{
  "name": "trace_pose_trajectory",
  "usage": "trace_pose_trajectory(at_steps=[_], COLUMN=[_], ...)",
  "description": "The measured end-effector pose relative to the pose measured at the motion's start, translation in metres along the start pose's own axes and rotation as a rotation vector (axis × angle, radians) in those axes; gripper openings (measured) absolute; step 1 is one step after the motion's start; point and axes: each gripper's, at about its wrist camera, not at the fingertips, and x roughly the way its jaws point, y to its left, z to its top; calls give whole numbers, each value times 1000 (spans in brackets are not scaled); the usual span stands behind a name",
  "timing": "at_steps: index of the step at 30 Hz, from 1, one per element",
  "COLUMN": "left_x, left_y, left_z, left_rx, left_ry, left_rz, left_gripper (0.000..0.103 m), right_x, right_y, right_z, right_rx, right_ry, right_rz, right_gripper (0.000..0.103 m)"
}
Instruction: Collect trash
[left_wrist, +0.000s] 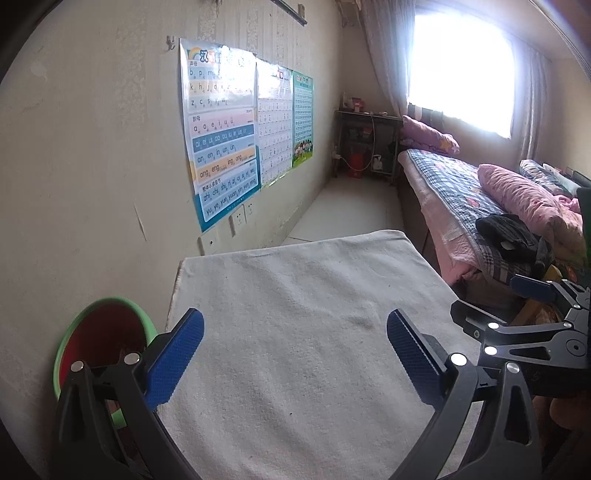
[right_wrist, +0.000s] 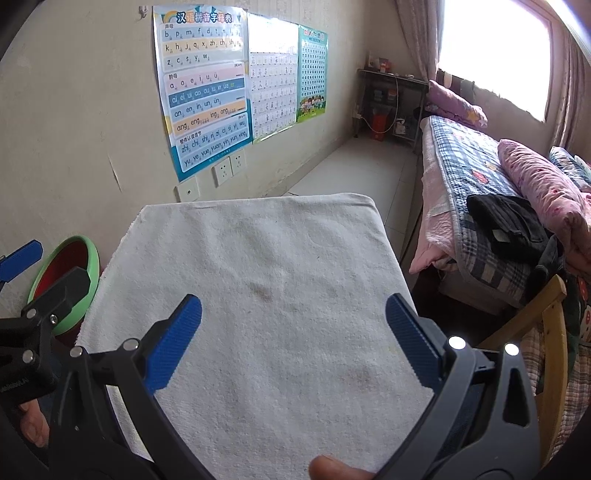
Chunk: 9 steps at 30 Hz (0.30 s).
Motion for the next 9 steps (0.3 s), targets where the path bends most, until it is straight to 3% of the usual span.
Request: trace_pose_trajectory(at_steps=[9], left_x=[6], left_y=[-2], left_z=[-6], left_rx=[23], left_ry=[31], left_rz=[-22], left_gripper=[95], right_x=[2], right_y=[-1], right_z=[-2], right_rx=[8], right_ry=[-2], right_rz=[-6], right_gripper=[98])
